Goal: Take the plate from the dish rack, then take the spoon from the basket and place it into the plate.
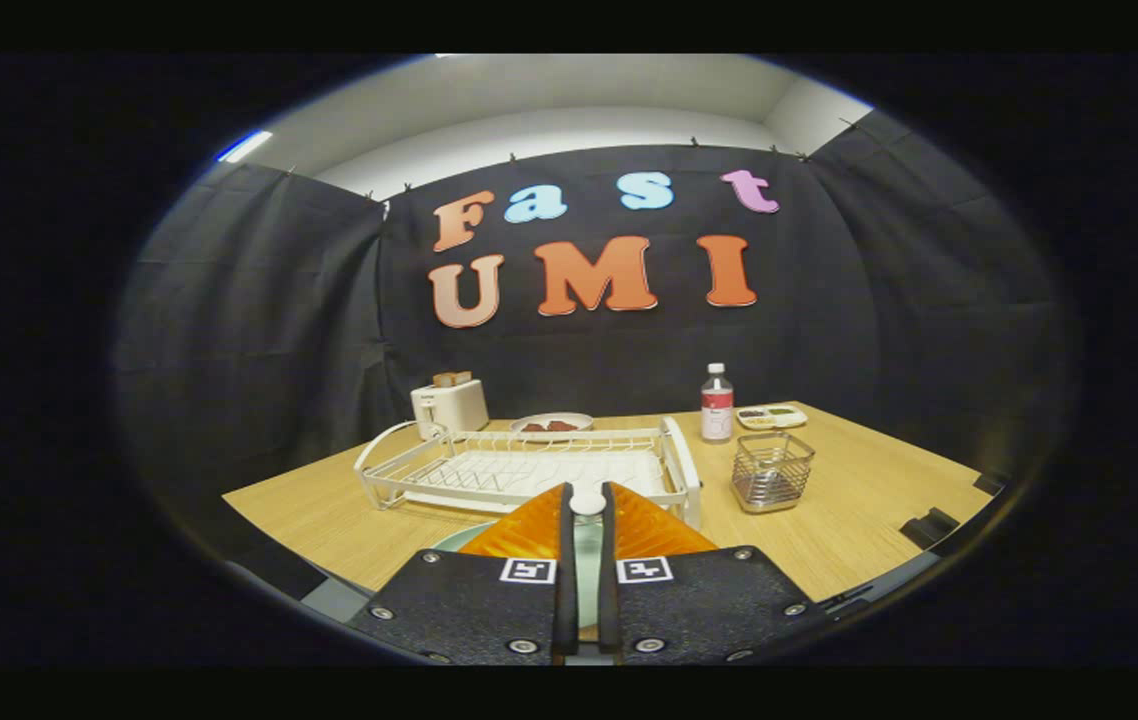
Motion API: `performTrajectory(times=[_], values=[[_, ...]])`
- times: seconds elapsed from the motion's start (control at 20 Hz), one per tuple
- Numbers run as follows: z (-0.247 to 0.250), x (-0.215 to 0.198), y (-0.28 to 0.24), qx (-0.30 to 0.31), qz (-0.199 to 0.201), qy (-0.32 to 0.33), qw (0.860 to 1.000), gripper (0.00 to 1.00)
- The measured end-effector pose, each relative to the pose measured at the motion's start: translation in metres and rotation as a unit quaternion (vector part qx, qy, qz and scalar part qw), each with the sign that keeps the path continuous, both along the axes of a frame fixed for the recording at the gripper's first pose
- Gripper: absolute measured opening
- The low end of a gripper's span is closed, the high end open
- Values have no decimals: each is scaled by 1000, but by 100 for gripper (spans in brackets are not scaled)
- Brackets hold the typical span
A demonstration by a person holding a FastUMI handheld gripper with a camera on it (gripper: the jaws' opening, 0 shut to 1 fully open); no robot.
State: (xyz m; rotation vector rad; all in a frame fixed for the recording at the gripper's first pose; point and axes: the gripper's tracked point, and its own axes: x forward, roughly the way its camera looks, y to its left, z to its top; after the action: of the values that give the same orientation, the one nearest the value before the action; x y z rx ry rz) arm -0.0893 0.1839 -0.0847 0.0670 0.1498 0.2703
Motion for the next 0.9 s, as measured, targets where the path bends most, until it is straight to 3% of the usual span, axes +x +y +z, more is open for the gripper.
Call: performTrajectory(times=[0.4,0.75,0.85,0.9], values=[[-34,0,30,-31,38,24,999,8],[-55,5,27,-43,43,59,996,17],[-54,8,20,-39,37,62,997,22],[-51,11,17,-35,34,62,997,29]])
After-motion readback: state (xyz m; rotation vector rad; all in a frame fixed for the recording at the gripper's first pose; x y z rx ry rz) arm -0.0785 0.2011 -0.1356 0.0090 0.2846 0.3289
